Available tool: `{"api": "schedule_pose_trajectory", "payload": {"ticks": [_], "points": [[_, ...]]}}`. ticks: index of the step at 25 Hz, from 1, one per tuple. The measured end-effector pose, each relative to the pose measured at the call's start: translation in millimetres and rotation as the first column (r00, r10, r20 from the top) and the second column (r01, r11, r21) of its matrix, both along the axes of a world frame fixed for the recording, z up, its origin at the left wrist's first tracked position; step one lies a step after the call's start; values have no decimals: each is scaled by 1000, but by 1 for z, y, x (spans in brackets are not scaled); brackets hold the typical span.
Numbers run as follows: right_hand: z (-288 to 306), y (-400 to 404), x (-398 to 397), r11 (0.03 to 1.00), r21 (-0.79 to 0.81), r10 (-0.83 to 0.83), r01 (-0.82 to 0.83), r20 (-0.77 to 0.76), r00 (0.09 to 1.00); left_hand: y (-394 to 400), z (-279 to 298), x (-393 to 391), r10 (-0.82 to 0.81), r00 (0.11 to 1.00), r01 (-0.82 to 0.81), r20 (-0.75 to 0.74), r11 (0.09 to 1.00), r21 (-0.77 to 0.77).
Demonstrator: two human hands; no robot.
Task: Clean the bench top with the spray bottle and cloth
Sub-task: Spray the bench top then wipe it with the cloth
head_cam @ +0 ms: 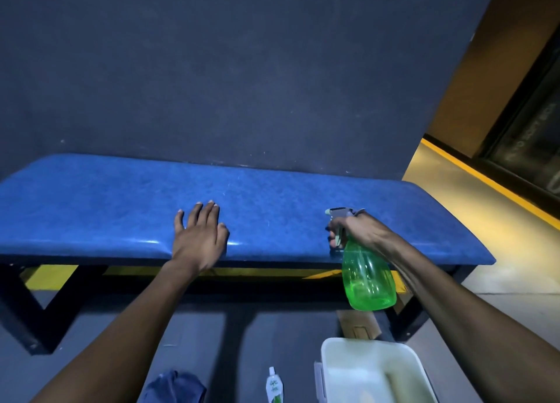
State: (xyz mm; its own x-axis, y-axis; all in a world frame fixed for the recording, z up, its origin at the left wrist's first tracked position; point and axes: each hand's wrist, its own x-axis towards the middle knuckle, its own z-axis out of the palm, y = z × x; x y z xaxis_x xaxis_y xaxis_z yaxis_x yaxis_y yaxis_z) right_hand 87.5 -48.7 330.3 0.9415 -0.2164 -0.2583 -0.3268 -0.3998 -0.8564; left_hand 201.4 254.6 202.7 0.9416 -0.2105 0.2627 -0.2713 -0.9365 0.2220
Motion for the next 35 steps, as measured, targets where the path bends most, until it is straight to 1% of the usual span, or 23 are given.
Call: {"api": "schedule_pose_trajectory", "payload": {"ticks": [2,4,5,8,10,12,15,16,17,19,21,22,25,27,29,30,33,34,35], "points": [[0,-6,0,999,33,-19,19,2,1000,0,1,-1,0,1000,0,7,1000,1],[0,-10,-1,988,150,-21,21,-4,1000,0,2,-1,2,1000,-2,7,1000,5],[2,-10,-4,985,173,-24,25,-7,1000,0,2,-1,2,1000,-2,12,1000,4],[5,-19,-6,982,177,-78,71,31,996,0,0,-1,-3,1000,3,18,1000,4],[7,-29,-9,982,125,-147,140,44,988,0,0,0,-2,1000,2,14,1000,10],[5,-40,-12,982,32,-187,186,30,982,0,-1,1,3,1000,-3,19,1000,15],[1,-53,-21,963,-179,-206,203,2,979,0,-2,1,5,1000,-5,28,1000,6],[-2,-58,-22,954,-219,-212,207,0,977,0,-2,1,4,999,-5,34,1000,5],[-3,-58,-23,953,-218,-215,210,3,977,0,-2,1,5,999,-6,39,1000,5],[-5,-50,-23,973,-134,-185,189,43,982,0,-2,1,9,999,-9,38,1000,6],[-5,-31,-20,989,39,-149,146,95,984,-1,-2,0,8,999,-8,43,1000,7],[-5,-20,-16,992,69,-114,107,107,988,-1,-2,0,6,999,-7,44,1000,10],[-4,15,-3,1000,-27,-6,7,55,998,0,-2,1,9,999,-10,49,1000,16],[-6,34,6,998,-60,18,-16,21,1000,0,-1,0,9,999,-10,41,1000,21],[-7,50,14,993,-112,28,-25,21,999,-1,-1,-1,11,999,-12,41,1000,18],[-6,58,16,993,-115,45,-41,31,999,-1,0,-1,9,999,-10,44,1000,17],[1,81,27,996,-17,85,-84,68,994,-1,-1,-1,9,999,-9,42,1000,20],[2,88,31,996,-8,89,-89,78,993,-1,-1,-1,10,999,-11,40,1000,22],[4,94,34,994,-34,107,-105,85,991,-1,-1,-1,12,999,-13,40,1000,21]]}}
